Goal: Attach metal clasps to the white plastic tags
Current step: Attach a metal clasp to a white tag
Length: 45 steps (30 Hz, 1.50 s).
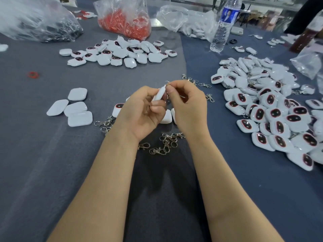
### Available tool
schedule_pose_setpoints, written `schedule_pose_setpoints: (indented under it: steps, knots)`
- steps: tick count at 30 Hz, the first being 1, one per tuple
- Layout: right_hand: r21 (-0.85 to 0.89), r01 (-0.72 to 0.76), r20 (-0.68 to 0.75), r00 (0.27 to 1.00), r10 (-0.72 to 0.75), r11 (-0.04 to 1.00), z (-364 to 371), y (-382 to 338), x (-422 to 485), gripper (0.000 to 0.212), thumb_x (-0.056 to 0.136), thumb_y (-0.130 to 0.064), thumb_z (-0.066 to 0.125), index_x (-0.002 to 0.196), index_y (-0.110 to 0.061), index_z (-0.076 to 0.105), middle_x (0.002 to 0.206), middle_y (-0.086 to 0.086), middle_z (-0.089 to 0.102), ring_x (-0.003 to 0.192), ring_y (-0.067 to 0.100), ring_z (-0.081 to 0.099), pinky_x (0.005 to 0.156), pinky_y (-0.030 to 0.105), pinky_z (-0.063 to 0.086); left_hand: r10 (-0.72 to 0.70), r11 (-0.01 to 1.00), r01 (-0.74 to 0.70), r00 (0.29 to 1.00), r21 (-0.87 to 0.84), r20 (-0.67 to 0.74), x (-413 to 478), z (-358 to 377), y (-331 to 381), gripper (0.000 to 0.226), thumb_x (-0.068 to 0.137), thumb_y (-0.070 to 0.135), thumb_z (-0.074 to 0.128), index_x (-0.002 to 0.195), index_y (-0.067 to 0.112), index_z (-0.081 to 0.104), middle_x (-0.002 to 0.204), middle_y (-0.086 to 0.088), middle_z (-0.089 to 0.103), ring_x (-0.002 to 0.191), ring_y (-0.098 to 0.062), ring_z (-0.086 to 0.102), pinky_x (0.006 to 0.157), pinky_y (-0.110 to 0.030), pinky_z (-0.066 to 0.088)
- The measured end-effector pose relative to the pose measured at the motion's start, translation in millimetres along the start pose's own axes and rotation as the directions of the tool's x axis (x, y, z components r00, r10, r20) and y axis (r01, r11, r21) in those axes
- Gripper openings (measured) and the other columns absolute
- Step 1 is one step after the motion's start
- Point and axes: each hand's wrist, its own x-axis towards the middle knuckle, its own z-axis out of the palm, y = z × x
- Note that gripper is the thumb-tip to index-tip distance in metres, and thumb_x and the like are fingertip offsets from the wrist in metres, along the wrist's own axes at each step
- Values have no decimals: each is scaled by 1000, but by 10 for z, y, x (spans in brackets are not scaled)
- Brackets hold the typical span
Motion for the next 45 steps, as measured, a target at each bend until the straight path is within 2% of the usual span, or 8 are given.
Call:
schedule_pose_setpoints:
  steps: [5, 11, 18, 25, 29, 33, 37, 45]
  knots:
    - [-308, 113, 104, 991, -85, 945, 47, 56, -47, 12, 93, -6, 51, 85, -6, 61, 77, -2, 57, 74, 16, 49, 69, 26, 39, 171, 952, -112, 967, 285, -191, 25, 0, -15, 12, 89, 3, 40, 97, 4, 49, 81, -7, 48, 43, -4, 37, 35, -12, 32]
    - [-543, 141, 271, 962, 15, 828, 9, 154, -13, 10, 91, -7, 47, 88, -4, 56, 80, 5, 55, 75, 22, 44, 64, 32, 30, 648, -134, -199, 724, 971, 238, 43, -93, -161, 20, 89, 9, 51, 109, 12, 53, 104, 1, 50, 86, -12, 48, 75, -21, 38]
    - [-35, -21, 80, 997, 24, 999, 52, 7, -51, 10, 92, -6, 55, 89, -16, 56, 76, -14, 57, 69, -6, 54, 65, 8, 41, 200, 965, -169, 969, 200, -143, 28, -12, -32, 12, 91, 3, 42, 92, 4, 54, 71, -2, 51, 43, -3, 37, 37, -12, 35]
    - [-56, 27, 46, 999, -24, 998, 34, 47, -28, 13, 91, -7, 58, 87, -20, 61, 82, -9, 63, 71, -5, 55, 68, 5, 40, -151, 918, 157, 987, -364, 45, 0, -89, 48, 23, 82, 4, 44, 103, -3, 50, 82, -11, 48, 40, -5, 38, 33, -13, 38]
    - [-218, 88, 63, 995, -76, 972, 29, 65, -30, 9, 92, -8, 57, 87, -11, 63, 81, -2, 61, 68, 4, 50, 65, 8, 36, 31, 1000, -31, 991, -1, -127, 5, -23, 9, 10, 87, 1, 40, 90, 2, 49, 72, -5, 47, 39, -3, 34, 32, -11, 30]
    - [-398, 118, 187, 981, -45, 910, 41, 102, -5, 10, 91, -6, 52, 87, -4, 62, 82, 0, 56, 76, 17, 48, 68, 25, 37, 671, 313, -208, 739, 927, -60, 3, -9, -97, 16, 86, 6, 47, 96, 14, 55, 83, 4, 54, 61, -7, 50, 55, -20, 41]
    - [-431, 94, 236, 972, 11, 897, -17, 137, 7, 10, 90, -6, 53, 91, -6, 63, 85, 3, 60, 80, 18, 51, 71, 26, 39, 647, -192, -244, 696, 951, 310, 24, -90, -166, 18, 88, 10, 51, 106, 12, 53, 103, 3, 49, 84, -12, 47, 74, -24, 36]
    - [-7, -94, 140, 986, 94, 996, -20, 20, 28, 18, 89, -11, 61, 83, -28, 61, 70, -18, 60, 62, -8, 55, 63, 7, 42, 180, 983, -175, 975, 49, -130, 25, -11, -29, 11, 93, 3, 39, 99, 3, 48, 72, -4, 50, 41, -3, 35, 36, -11, 34]
